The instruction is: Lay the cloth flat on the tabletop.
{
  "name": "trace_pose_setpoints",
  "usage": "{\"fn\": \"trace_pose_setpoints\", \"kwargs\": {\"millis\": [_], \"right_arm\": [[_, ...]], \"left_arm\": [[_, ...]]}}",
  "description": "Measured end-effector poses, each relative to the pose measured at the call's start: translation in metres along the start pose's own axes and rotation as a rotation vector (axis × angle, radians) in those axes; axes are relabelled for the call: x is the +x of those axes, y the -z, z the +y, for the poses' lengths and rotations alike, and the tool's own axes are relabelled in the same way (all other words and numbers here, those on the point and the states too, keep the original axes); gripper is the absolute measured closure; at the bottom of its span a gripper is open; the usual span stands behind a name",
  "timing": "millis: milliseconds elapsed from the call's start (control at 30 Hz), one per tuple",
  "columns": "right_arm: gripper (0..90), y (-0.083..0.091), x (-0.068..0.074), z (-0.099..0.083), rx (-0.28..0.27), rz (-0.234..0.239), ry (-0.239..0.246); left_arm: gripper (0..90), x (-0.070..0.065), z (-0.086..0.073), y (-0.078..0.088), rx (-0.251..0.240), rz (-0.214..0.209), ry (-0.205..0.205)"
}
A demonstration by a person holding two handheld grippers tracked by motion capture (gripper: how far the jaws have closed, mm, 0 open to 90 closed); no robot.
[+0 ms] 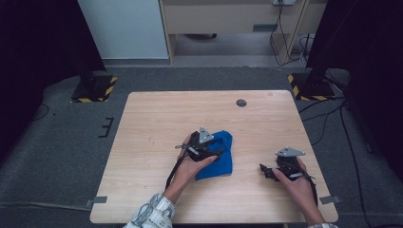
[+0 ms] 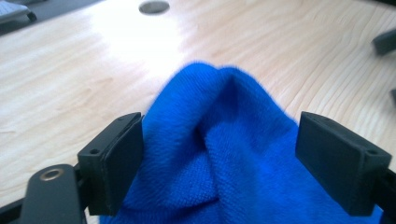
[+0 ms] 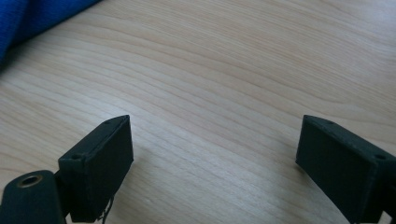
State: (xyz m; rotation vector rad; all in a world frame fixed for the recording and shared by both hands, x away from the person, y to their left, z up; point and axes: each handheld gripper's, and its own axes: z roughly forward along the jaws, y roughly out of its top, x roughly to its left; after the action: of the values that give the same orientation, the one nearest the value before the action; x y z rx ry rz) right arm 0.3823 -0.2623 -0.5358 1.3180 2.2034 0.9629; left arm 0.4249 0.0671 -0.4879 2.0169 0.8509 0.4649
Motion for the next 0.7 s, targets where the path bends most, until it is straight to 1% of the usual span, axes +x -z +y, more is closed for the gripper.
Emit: {"fn": "trace_pose_setpoints", "kwargs": {"millis": [33,100,133,267,500,533,567,600,633,667,700], "right_arm": [[10.8,0.001,0.001,0.001,-0.001,0.011,0.006],[11.3,0.002,0.004,0.004,-0.014,0.014,0.017],[11.5,0.003,0.006,0.005,-0.02,0.026,0.028],[15.9,0.005,0.017,0.011,-0.042,0.044,0.053],[28.9,0.008,0.037,0.018,-0.075,0.092,0.106],[30.6,0.009,0.039,0.019,-0.078,0.098,0.112],[34.0,0.009,0.042,0.019,-0.083,0.104,0.124],[35.3,0.009,0.043,0.02,-0.083,0.108,0.129],[35.3,0.009,0.043,0.02,-0.083,0.108,0.129],[36.7,0.009,0.044,0.02,-0.087,0.109,0.132],[38.8,0.009,0.046,0.021,-0.09,0.11,0.136]], "left_arm": [[14.2,0.001,0.001,0.004,-0.009,0.004,-0.001],[14.4,0.002,0.001,0.012,-0.016,0.005,-0.006],[14.4,0.003,0.0,0.016,-0.018,0.005,-0.008],[15.0,0.006,-0.005,0.028,-0.031,0.008,-0.002],[16.5,0.008,-0.017,0.047,-0.033,0.016,-0.008],[16.8,0.009,-0.022,0.053,-0.035,0.021,-0.011],[17.7,0.01,-0.024,0.055,-0.032,0.024,-0.01],[17.9,0.011,-0.028,0.058,-0.025,0.026,-0.01],[18.0,0.011,-0.028,0.058,-0.025,0.026,-0.01],[18.0,0.011,-0.031,0.06,-0.022,0.028,-0.004],[18.3,0.012,-0.036,0.064,-0.012,0.033,-0.007]]}}
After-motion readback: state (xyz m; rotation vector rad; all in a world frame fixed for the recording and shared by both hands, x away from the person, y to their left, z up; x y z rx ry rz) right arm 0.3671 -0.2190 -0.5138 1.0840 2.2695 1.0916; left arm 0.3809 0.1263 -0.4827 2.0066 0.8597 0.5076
